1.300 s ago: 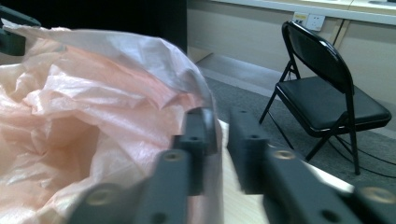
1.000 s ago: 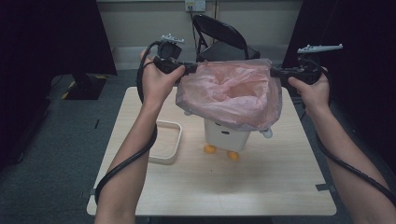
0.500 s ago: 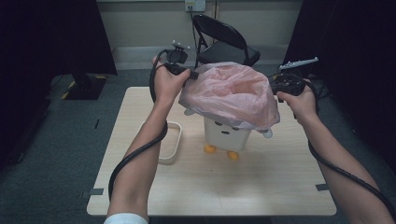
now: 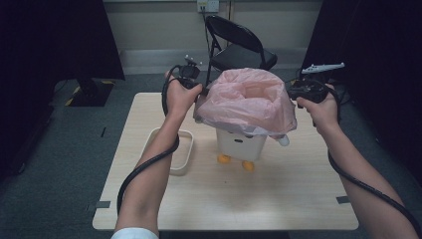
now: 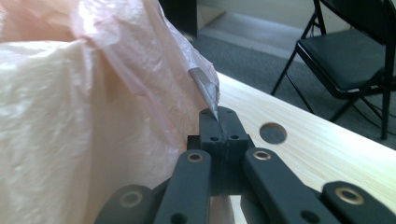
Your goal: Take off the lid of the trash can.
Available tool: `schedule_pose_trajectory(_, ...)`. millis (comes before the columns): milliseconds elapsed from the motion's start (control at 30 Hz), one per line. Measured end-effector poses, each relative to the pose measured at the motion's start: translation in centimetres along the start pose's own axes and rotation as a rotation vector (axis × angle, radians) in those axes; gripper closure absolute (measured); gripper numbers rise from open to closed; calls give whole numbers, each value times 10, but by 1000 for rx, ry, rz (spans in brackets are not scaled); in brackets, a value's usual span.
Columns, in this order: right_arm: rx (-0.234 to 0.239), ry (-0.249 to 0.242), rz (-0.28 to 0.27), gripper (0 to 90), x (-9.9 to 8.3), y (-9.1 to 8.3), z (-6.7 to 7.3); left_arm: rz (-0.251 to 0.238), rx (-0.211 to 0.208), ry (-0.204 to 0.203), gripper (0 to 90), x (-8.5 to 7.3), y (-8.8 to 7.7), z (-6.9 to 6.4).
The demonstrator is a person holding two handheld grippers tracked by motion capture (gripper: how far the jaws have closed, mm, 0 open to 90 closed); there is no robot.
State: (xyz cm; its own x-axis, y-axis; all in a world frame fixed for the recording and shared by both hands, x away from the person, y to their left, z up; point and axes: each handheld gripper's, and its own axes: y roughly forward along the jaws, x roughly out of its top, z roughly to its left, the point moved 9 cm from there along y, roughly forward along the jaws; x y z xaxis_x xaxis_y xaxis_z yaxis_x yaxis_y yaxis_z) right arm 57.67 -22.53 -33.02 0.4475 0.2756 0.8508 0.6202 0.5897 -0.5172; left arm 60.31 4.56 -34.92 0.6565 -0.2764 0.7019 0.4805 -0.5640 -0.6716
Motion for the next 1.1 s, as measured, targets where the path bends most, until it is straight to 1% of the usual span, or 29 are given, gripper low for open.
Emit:
schedule_pose_trajectory(33, -8, -2, 13, 900, -1, 1, -2, 1, -2, 15, 900, -1, -1, -1)
schedule_pose_trajectory(67, -11, -2, 19, 900, -2, 2, -2, -11, -5, 20, 900, -1, -3, -5)
schedule_pose_trajectory(100, -12, -8, 34, 900, -7, 3, -3, -18, -14, 28, 900, -1, -6, -7)
schedule_pose_trajectory(133, -16, -16, 49, 900, -11, 5, -3, -22, -10, 43, 900, -2, -10, -9)
schedule_pose_trajectory(200, 17, 10, 36, 900, -16, 5, -1, -42, -4, 54, 900, -4, -16, -9)
schedule_pose_trajectory(233, 19, 11, 32, 900, -17, 4, -1, -55, -4, 55, 898, -5, -17, -8)
schedule_pose_trajectory(267, 16, 8, 31, 900, -18, 3, -1, -64, 4, 53, 875, -6, -20, -6)
schedule_pose_trajectory(300, 4, 3, 22, 854, -15, -1, -1, -78, 4, 39, 827, -7, -22, -5)
schedule_pose_trajectory(333, -7, 5, 12, 771, -13, -4, -1, -89, 9, 39, 776, -8, -25, -3)
schedule_pose_trajectory(367, -22, 6, 9, 697, -11, -7, -2, -83, 8, 36, 768, -10, -28, -2)
schedule_pose_trajectory(400, -31, 4, 16, 672, -10, -11, -3, -81, 14, 35, 762, -12, -31, -1)
schedule_pose_trajectory(433, -40, -1, 25, 639, -10, -15, -3, -81, 23, 37, 731, -14, -34, 1)
schedule_pose_trajectory(467, -57, -3, 32, 605, -11, -20, -4, -96, 28, 40, 689, -15, -38, 1)
schedule_pose_trajectory(500, -72, 6, 37, 573, -12, -25, -4, -111, 32, 40, 602, -15, -41, 2)
schedule_pose_trajectory(533, -78, 15, 38, 554, -13, -29, -4, -130, 42, 50, 554, -15, -46, 3)
schedule_pose_trajectory(600, -90, 30, 27, 512, -15, -40, -5, -141, 58, 71, 497, -18, -54, 4)
schedule_pose_trajectory(633, -99, 40, 27, 499, -17, -45, -6, -148, 56, 64, 454, -21, -59, 1)
schedule_pose_trajectory(700, -82, 73, 20, 493, -21, -57, -3, -155, 46, 67, 444, -24, -66, -4)
schedule_pose_trajectory(733, -74, 87, 17, 488, -22, -61, -1, -151, 47, 83, 436, -28, -71, -7)
schedule_pose_trajectory(800, -76, 90, 24, 472, -26, -71, 5, -151, 44, 115, 403, -32, -76, -12)
schedule_pose_trajectory(833, -66, 95, 26, 466, -27, -76, 10, -153, 49, 139, 399, -35, -78, -14)
schedule_pose_trajectory(867, -44, 97, 17, 464, -28, -80, 17, -153, 63, 161, 394, -37, -81, -15)
schedule_pose_trajectory(900, -22, 83, 16, 461, -29, -84, 25, -156, 58, 175, 383, -40, -83, -18)
schedule_pose_trajectory(933, -10, 61, 25, 454, -30, -86, 32, -161, 34, 181, 385, -42, -85, -22)
schedule_pose_trajectory(967, -7, 43, 37, 442, -33, -88, 37, -159, 21, 195, 383, -44, -86, -27)
schedule_pose_trajectory(1000, 11, 29, 53, 438, -35, -87, 44, -150, 19, 225, 378, -47, -86, -30)
schedule_pose_trajectory(1033, 34, 11, 69, 438, -39, -84, 50, -142, 12, 245, 378, -51, -86, -36)
schedule_pose_trajectory(1067, 52, -5, 98, 433, -45, -79, 57, -134, 0, 260, 375, -53, -86, -39)
schedule_pose_trajectory(1100, 56, -16, 121, 429, -49, -76, 61, -121, -16, 273, 377, -56, -84, -43)
